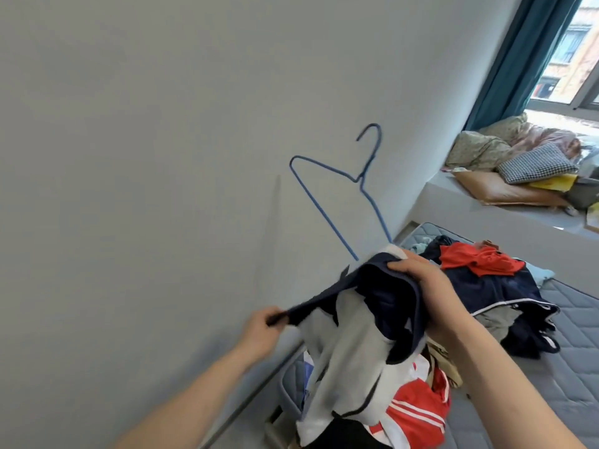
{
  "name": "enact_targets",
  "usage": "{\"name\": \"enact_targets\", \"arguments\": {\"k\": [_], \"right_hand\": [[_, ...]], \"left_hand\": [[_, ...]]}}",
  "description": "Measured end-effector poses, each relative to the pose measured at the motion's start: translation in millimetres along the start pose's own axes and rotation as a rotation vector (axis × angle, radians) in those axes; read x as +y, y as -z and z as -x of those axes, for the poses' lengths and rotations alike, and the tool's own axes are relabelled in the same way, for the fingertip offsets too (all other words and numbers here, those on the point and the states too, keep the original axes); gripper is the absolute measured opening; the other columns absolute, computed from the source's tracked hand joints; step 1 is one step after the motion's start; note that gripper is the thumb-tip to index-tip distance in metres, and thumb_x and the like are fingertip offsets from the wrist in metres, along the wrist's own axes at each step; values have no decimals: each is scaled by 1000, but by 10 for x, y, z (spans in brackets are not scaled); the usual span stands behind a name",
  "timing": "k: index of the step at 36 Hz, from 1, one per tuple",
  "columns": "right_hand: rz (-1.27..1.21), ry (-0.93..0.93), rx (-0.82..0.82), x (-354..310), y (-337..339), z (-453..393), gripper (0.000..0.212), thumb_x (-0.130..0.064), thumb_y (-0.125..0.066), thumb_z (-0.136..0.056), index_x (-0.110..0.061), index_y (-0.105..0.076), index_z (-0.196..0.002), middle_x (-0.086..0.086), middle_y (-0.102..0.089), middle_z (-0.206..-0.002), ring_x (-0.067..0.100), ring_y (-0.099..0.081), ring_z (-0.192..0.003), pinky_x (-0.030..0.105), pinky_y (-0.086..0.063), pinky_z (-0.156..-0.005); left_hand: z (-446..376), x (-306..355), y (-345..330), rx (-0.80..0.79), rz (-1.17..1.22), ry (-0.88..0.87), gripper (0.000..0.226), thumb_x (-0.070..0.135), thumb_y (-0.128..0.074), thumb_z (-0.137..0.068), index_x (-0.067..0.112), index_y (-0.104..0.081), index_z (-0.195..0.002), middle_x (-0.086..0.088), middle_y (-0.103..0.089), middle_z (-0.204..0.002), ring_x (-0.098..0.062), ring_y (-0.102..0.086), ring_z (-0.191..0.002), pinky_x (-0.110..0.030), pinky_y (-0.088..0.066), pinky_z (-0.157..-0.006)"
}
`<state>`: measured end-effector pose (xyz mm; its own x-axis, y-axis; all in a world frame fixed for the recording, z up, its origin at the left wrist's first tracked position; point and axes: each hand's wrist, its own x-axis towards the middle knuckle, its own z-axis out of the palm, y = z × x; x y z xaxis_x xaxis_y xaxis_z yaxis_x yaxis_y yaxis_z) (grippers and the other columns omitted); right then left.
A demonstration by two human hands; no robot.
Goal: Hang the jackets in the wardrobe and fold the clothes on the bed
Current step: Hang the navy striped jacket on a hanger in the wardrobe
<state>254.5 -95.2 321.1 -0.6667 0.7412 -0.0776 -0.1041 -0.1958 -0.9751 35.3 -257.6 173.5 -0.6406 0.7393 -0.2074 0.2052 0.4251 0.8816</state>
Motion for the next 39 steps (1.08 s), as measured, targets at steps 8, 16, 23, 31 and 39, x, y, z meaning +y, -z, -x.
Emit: {"name": "enact_targets", "arguments": {"k": [8, 16, 23, 31, 39], "right_hand": [[724, 65, 297, 701, 164, 232, 11, -14, -73, -83, -25, -73, -84, -1, -73, -78, 16, -66, -78, 37, -51, -73], [590, 18, 13, 979, -693, 319, 70, -67, -89, -49, -48, -60, -110, -33, -63, -115, -4, -60, -90, 24, -49, -85], [356, 35, -139, 936, -1307, 159, 25, -24, -79, -88, -20, -64, -107, -10, -77, -101, 13, -74, -88, 24, -58, -71], [438, -20, -189, 1089, -1124, 78, 35, -31, -86, -78, -23, -60, -100, -20, -68, -99, 15, -63, -68, 24, -55, -67], [654, -52, -251, 1828, -561, 453, 55, -22, -91, -67, -32, -51, -104, -14, -61, -111, 26, -62, -86, 38, -52, -83]], "left_hand": [[134, 749, 1114, 133, 400, -118, 41, -12, -45, -90, 15, -76, -87, 0, -76, -80, -13, -70, -74, -23, -56, -63], [466, 1693, 1107, -49, 353, -440, 25, -6, -52, -95, 4, -71, -82, 2, -69, -77, -8, -64, -75, -19, -50, -75], [477, 1759, 1129, 19, 440, -232, 23, 20, -62, -99, 2, -63, -86, -11, -59, -82, -20, -57, -77, -32, -45, -73], [864, 1719, 1437, 338, 589, -201, 19, 25, -61, -101, 8, -70, -97, -7, -72, -93, -19, -68, -86, -31, -54, -78], [1384, 2037, 1090, 513, 552, -289, 20, 22, -59, -102, 18, -70, -85, 4, -71, -85, -13, -66, -82, -27, -53, -78]]}}
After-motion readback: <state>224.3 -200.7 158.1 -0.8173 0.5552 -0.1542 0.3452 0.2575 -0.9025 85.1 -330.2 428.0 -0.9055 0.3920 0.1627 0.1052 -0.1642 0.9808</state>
